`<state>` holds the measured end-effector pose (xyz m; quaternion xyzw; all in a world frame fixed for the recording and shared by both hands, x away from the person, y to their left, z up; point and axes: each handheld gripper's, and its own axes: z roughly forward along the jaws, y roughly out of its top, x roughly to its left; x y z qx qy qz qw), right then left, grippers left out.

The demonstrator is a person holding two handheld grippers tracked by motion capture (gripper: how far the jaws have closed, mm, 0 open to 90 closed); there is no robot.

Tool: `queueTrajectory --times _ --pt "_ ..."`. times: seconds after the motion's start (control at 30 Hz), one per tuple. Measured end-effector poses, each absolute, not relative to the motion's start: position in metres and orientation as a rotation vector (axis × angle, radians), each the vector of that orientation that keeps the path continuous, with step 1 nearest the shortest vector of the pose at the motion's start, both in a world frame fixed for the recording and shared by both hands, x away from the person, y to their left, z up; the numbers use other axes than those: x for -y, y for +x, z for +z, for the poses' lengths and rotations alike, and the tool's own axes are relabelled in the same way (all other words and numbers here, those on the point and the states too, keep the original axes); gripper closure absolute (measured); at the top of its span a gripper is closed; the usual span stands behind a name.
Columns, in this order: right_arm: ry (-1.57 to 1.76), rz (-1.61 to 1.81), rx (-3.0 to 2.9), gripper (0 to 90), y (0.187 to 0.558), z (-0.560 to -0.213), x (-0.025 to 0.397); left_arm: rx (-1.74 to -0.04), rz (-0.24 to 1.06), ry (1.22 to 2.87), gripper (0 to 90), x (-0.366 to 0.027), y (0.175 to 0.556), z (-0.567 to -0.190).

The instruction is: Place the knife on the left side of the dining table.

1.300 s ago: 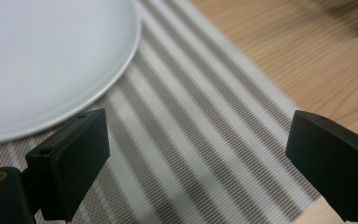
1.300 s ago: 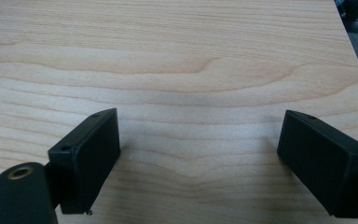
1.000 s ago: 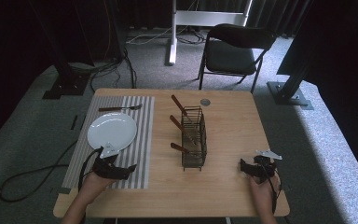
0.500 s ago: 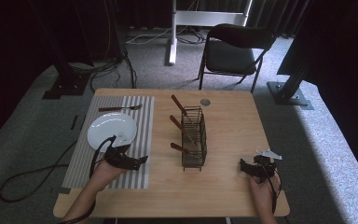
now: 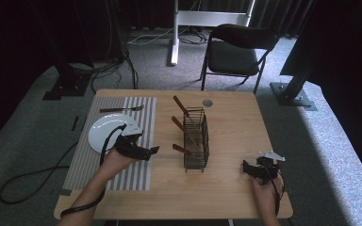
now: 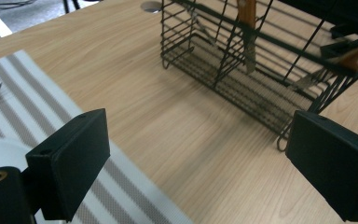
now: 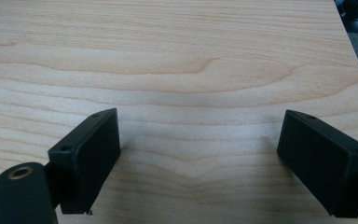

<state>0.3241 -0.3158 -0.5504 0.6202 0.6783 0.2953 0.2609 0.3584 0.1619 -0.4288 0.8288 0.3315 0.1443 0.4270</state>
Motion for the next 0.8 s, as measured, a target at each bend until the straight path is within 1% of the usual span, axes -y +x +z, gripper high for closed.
queueTrajectory --times 0.2,0.27,0.47,0.63,0.67,0.7,0.8 --pt "1.682 0.802 -1.834 12.3 0.324 -0.55 0.316 -0.812 0.347 2.062 6.5 -0.152 0.37 -0.419" --pt "1.681 0.8 -1.836 12.3 0.324 -0.55 0.316 -0.809 0.363 2.053 10.5 -0.148 0.374 -0.415" --pt "1.68 0.8 -1.836 12.3 0.324 -0.55 0.316 -0.805 0.328 2.009 10.6 -0.139 0.385 -0.406" --pt "1.68 0.8 -1.836 12.3 0.324 -0.55 0.316 -0.787 0.324 2.007 10.6 -0.129 0.388 -0.399" --pt "1.681 0.801 -1.836 12.3 0.324 -0.55 0.316 -0.78 0.305 2.002 10.6 -0.125 0.39 -0.396" --pt "1.68 0.8 -1.836 12.3 0.324 -0.55 0.316 -0.778 0.302 1.998 13.1 -0.123 0.391 -0.395" --pt "1.681 0.8 -1.836 12.3 0.324 -0.55 0.316 -0.775 0.292 1.999 14.6 -0.117 0.394 -0.393"
